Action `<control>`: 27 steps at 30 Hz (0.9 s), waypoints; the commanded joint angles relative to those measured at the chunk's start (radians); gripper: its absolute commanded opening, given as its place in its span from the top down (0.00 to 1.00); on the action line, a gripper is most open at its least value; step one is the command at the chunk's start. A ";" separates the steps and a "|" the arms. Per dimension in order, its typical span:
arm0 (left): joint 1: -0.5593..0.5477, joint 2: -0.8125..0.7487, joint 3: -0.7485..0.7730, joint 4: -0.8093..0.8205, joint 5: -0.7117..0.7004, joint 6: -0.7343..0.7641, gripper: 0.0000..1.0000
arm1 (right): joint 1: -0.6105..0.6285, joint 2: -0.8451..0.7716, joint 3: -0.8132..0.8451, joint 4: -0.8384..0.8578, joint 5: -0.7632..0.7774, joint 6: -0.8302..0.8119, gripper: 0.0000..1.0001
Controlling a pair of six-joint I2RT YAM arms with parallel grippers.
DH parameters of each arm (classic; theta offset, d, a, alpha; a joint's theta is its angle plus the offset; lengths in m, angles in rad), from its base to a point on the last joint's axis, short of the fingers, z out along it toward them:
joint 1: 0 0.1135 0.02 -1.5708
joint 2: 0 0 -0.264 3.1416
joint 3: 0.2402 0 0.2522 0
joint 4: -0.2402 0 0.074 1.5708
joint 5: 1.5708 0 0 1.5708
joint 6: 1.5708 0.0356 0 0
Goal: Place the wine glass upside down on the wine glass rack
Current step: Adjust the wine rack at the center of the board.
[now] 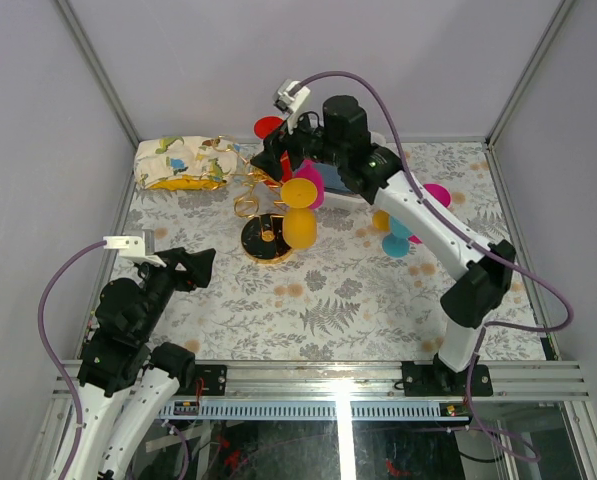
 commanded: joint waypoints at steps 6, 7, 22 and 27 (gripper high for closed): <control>0.005 0.003 0.004 0.015 -0.002 -0.004 0.26 | 0.050 -0.165 -0.174 0.255 0.477 0.326 0.07; 0.005 0.004 0.004 0.015 -0.003 -0.004 0.26 | 0.065 -0.166 -0.171 0.244 0.528 0.338 0.06; 0.005 0.006 0.005 0.018 -0.007 -0.006 0.26 | 0.258 0.000 -0.003 0.160 0.979 0.320 0.13; 0.005 0.006 0.004 0.017 -0.007 -0.005 0.26 | 0.269 0.048 0.026 0.158 1.010 0.322 0.19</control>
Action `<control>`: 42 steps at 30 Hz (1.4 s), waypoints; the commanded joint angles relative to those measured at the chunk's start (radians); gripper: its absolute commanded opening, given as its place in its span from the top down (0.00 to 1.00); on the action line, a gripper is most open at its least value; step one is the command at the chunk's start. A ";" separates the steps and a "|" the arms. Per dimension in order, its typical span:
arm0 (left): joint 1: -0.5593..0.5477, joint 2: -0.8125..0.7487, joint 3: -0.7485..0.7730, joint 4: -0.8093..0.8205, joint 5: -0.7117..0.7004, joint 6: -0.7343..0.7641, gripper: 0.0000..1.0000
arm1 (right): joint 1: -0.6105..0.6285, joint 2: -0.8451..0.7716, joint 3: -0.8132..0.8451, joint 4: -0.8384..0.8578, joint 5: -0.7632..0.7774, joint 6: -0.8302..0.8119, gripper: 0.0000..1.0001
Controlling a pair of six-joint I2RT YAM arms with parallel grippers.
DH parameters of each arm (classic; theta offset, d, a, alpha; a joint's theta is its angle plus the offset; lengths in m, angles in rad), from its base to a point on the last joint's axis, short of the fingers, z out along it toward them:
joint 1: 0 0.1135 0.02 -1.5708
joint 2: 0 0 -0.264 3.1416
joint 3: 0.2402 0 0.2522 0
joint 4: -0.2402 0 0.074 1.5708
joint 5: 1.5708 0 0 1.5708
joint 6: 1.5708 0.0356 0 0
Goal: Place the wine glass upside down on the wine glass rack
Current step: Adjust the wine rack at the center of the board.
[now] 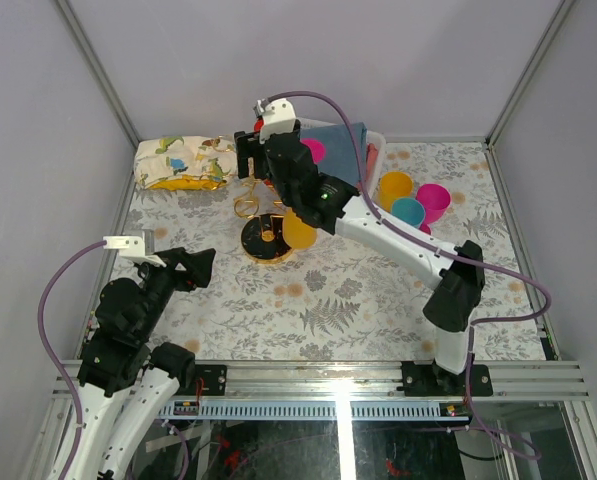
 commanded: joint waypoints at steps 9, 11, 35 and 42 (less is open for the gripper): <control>0.005 0.002 0.003 0.016 -0.008 -0.005 0.26 | 0.018 0.051 0.072 0.002 0.080 0.001 0.42; 0.005 0.003 0.003 0.017 -0.009 -0.006 0.26 | 0.018 0.052 0.067 0.001 0.080 0.003 0.43; 0.005 -0.002 0.003 0.016 -0.011 -0.006 0.26 | 0.017 0.050 0.072 -0.039 0.045 -0.056 0.87; 0.006 -0.003 0.002 0.016 -0.014 -0.006 0.25 | -0.008 0.037 0.073 -0.051 -0.052 -0.108 1.00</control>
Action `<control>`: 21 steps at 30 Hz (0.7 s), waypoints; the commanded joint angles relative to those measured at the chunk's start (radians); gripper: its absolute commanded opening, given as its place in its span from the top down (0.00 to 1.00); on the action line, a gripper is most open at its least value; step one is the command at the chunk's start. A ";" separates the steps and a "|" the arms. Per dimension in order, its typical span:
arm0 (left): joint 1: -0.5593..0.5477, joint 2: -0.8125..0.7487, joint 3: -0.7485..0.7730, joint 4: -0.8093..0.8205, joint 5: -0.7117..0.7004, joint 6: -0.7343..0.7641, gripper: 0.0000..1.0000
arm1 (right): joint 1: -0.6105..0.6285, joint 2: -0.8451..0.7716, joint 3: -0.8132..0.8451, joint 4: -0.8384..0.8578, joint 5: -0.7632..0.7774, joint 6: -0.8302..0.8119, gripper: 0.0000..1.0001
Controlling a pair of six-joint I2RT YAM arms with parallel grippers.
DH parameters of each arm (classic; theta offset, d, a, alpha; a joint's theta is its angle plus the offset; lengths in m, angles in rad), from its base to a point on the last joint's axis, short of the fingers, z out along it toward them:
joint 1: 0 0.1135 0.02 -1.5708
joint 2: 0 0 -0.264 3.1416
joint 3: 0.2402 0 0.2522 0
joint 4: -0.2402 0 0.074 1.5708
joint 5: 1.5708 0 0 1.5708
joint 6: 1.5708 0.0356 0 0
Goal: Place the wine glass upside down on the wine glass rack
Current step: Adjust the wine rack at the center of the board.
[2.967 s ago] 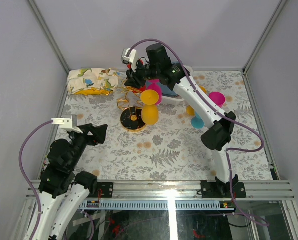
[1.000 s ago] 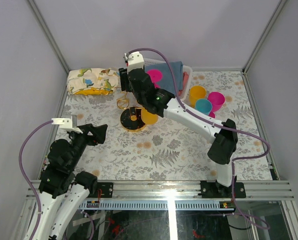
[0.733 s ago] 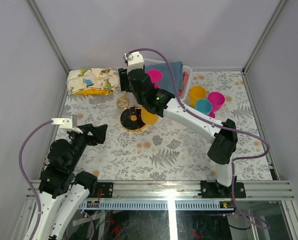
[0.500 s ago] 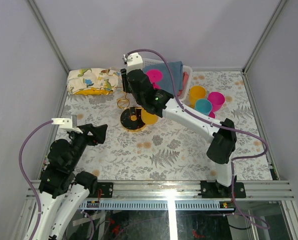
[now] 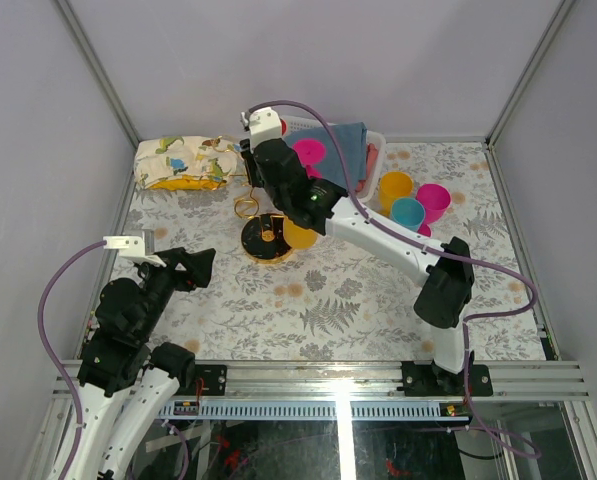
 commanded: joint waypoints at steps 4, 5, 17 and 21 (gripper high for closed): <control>0.006 -0.005 0.003 0.015 -0.016 -0.007 0.25 | -0.049 -0.041 0.057 -0.027 -0.176 -0.066 1.00; 0.005 -0.005 0.003 0.015 -0.016 -0.007 0.25 | -0.057 -0.044 0.052 -0.028 -0.202 -0.080 1.00; 0.005 -0.005 0.002 0.015 -0.015 -0.007 0.25 | -0.170 -0.062 0.036 -0.056 -0.567 -0.245 1.00; 0.006 -0.003 0.003 0.015 -0.016 -0.007 0.25 | -0.210 -0.046 0.067 -0.094 -0.699 -0.289 1.00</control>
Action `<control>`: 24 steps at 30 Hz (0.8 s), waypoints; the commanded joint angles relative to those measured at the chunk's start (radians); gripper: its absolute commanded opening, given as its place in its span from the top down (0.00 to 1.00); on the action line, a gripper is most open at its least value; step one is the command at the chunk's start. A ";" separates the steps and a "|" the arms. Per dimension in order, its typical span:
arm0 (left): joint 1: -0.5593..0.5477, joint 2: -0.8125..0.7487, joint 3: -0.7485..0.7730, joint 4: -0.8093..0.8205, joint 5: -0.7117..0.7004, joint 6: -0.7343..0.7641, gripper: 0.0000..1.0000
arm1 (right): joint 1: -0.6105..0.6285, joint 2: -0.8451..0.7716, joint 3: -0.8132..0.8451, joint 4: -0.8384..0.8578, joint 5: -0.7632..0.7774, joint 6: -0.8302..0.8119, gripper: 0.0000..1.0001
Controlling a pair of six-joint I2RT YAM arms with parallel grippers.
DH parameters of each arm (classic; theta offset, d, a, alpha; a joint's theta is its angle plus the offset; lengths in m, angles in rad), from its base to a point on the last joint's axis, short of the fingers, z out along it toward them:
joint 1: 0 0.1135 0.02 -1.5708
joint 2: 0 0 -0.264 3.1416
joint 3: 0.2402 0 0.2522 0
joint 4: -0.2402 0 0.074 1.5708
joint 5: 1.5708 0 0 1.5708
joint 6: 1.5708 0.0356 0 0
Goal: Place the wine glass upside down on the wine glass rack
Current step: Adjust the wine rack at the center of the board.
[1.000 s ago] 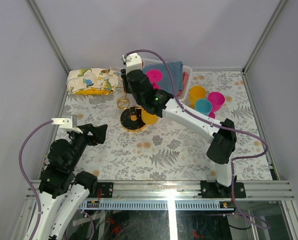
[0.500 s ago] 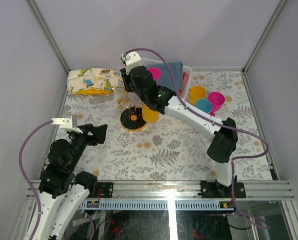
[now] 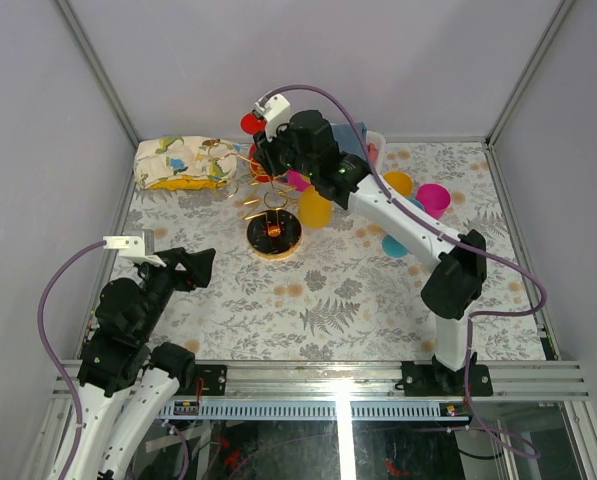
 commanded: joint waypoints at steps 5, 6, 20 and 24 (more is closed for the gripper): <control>0.004 0.000 0.003 0.015 -0.014 -0.007 0.25 | -0.066 0.004 0.120 -0.107 -0.298 -0.173 1.00; 0.005 0.001 0.003 0.015 -0.014 -0.007 0.25 | -0.069 0.015 0.135 -0.124 -0.324 -0.187 1.00; 0.005 0.003 0.003 0.015 -0.013 -0.007 0.25 | -0.086 0.025 0.147 -0.139 -0.360 -0.201 0.62; 0.005 0.002 0.003 0.015 -0.014 -0.007 0.25 | -0.086 -0.027 0.120 -0.089 -0.315 -0.172 0.48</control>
